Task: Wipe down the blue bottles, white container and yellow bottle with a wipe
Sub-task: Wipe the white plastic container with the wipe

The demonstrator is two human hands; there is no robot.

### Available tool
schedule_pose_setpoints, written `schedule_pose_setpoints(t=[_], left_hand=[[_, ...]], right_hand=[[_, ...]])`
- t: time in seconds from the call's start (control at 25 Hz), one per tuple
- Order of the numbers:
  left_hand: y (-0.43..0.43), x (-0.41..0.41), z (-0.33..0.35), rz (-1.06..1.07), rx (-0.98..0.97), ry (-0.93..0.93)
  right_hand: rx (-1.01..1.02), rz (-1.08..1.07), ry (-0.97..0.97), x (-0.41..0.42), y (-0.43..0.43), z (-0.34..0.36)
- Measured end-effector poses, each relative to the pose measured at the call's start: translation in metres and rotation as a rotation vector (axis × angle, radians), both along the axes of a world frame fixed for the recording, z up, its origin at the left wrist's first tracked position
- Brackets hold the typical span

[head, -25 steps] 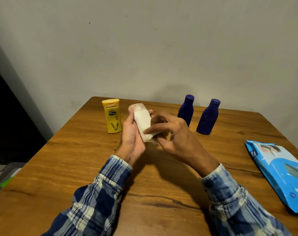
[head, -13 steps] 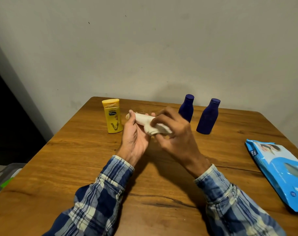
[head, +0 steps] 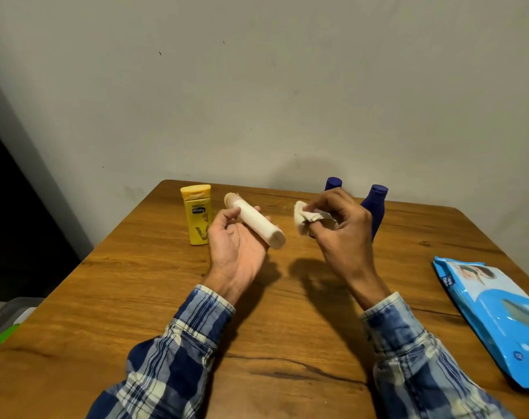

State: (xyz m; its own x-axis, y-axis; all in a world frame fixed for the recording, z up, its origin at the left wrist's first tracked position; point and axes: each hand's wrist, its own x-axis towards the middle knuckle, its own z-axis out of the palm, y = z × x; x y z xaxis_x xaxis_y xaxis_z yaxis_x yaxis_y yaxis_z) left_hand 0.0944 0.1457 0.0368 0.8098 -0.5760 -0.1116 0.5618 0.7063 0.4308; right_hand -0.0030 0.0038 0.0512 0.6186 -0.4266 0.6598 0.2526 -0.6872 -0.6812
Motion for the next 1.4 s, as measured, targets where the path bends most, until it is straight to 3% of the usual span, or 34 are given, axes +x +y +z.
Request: schedule_pose_setpoints(t=[0.16,0.32,0.4,0.48,0.64,0.88,1.08,1.28,1.4], left_hand=[[-0.005,-0.003,-0.001,-0.084,0.009,-0.155],[-0.006,-0.013,0.000,-0.012,0.265,-0.382],[-0.008,-0.017,-0.002,0.023,0.350,-0.441],[-0.009,-0.019,-0.003,0.029,0.338,-0.471],[-0.010,-0.016,-0.005,0.041,0.314,-0.496],[-0.009,-0.007,-0.007,0.071,0.306,-0.421],[-0.014,-0.016,-0.010,-0.099,0.347,-0.572],[-0.015,-0.016,-0.009,-0.056,0.337,-0.557],[-0.015,-0.023,-0.005,-0.116,0.310,-0.565]], right_hand=[[0.037,0.132,-0.028,0.002,0.015,-0.002],[0.452,0.153,-0.210,-0.001,0.005,0.009],[0.528,0.228,-0.280,-0.001,0.003,0.014],[0.423,0.236,-0.231,0.002,0.010,0.009],[0.007,0.084,-0.019,0.004,0.012,-0.006],[-0.040,0.370,0.217,-0.004,0.003,0.007],[0.001,-0.016,-0.096,-0.002,0.004,0.004],[-0.258,0.210,-0.012,-0.003,0.024,0.003],[-0.062,-0.011,-0.159,-0.004,0.017,0.008]])
